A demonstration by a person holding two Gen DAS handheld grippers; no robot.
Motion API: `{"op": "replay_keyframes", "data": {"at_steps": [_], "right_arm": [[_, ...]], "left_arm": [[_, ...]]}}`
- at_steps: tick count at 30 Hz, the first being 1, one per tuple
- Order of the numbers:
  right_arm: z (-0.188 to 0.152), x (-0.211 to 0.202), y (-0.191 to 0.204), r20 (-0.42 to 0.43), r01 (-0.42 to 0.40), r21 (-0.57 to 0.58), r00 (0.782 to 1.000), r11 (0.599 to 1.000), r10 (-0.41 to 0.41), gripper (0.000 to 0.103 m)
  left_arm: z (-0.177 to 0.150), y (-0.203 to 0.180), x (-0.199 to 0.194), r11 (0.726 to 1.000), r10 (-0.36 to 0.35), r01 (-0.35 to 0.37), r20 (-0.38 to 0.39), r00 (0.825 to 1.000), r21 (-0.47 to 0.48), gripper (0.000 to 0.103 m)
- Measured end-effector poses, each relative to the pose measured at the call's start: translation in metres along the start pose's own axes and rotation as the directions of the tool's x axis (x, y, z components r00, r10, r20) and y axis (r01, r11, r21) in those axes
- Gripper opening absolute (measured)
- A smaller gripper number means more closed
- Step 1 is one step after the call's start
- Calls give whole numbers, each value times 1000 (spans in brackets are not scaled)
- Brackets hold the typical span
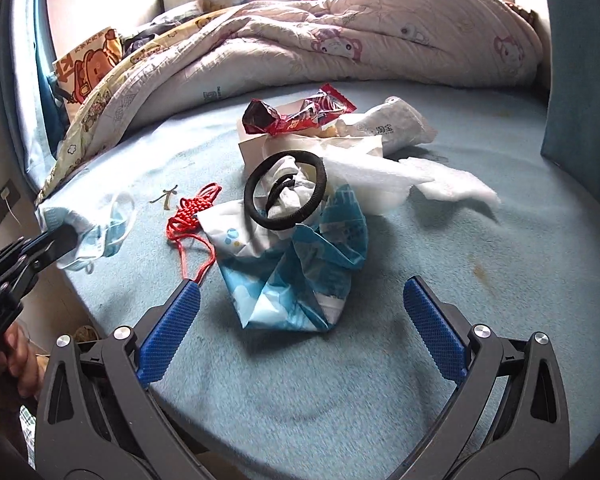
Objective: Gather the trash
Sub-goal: 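Grasp the blue face mask with the left tool while the right tool grasps the blue plastic bag, then lift the blue bag with black ring in the right tool while the left tool holds the mask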
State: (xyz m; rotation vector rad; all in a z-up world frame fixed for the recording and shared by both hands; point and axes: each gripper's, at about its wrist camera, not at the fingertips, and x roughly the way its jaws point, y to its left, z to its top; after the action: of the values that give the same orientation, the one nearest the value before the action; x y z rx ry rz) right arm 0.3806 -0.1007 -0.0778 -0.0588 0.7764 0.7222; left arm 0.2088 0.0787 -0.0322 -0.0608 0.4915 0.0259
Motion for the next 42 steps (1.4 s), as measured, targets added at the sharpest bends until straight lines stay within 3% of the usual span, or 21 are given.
{"op": "replay_keyframes", "data": {"at_steps": [1,2,4,7,12,16,17,18,19,20,21,24,25,26,27,29,31,34,38,42], "right_arm": [[1,5,3,-5,13,-6,1000,1000,-13,95],[3,10,5,-9,22,-11,1000,1000,-22,79],[5,13,8,1,52,-18,999,998,-52,63],[7,8,7,13,40,-6,999,999,-40,53],[0,-15,10,6,28,-31,1000,999,-28,48],[-5,-44,22,55,146,-140,989,979,-139,47],[-4,-50,30,101,242,-215,969,946,-225,47],[-7,-52,46,197,407,-343,912,847,-359,47],[-13,-47,58,269,508,-463,861,726,-431,48],[-16,-37,62,260,506,-554,860,661,-440,47],[-14,-30,58,193,449,-566,887,691,-419,47],[4,-24,20,-17,191,-336,978,922,-209,47],[6,-22,6,-57,131,-246,987,960,-149,48],[7,-22,-2,-50,114,-198,991,974,-126,54],[7,-24,-5,-35,127,-181,990,975,-135,62],[6,-29,-8,-6,150,-158,988,976,-152,88],[7,-35,-5,21,163,-158,987,974,-162,96],[11,-45,2,57,203,-179,979,963,-195,98],[26,-42,3,61,201,-188,979,961,-192,98],[33,-26,11,45,186,-268,983,945,-180,98]], "left_arm": [[-1,2,-2,1000,1,-1,0,1000,2,3],[-2,2,-3,1000,1,-1,-4,1000,4,3],[-4,5,-5,1000,6,-6,-4,1000,1,3],[-8,10,-9,1000,4,-4,-4,1000,-5,3],[-10,10,-21,1000,0,0,12,1000,-7,3],[-11,5,-32,1000,-5,6,26,1000,-8,3],[-11,3,-35,1000,-5,5,30,1000,-5,3],[-10,2,-38,1000,-5,5,34,999,-3,3],[-9,0,-40,1000,-6,6,37,999,-1,3],[-9,-2,-42,1000,-7,7,40,999,1,3],[-9,-4,-45,1000,-9,9,44,999,1,3],[-10,-8,-55,1000,-13,13,62,998,-1,3],[-10,-8,-58,1000,-14,14,64,998,-3,3],[-10,-9,-60,1000,-15,15,65,998,-6,3],[-11,-9,-61,1000,-15,15,66,998,-6,3],[-11,-10,-62,1000,-15,15,62,998,-6,3],[-10,-11,-62,1000,-14,14,55,998,-1,3],[-9,-10,-58,1000,-16,16,46,999,4,3],[-9,-11,-52,1000,-28,28,42,999,1,3],[-11,-11,-42,999,-40,40,31,999,-4,3]]}}
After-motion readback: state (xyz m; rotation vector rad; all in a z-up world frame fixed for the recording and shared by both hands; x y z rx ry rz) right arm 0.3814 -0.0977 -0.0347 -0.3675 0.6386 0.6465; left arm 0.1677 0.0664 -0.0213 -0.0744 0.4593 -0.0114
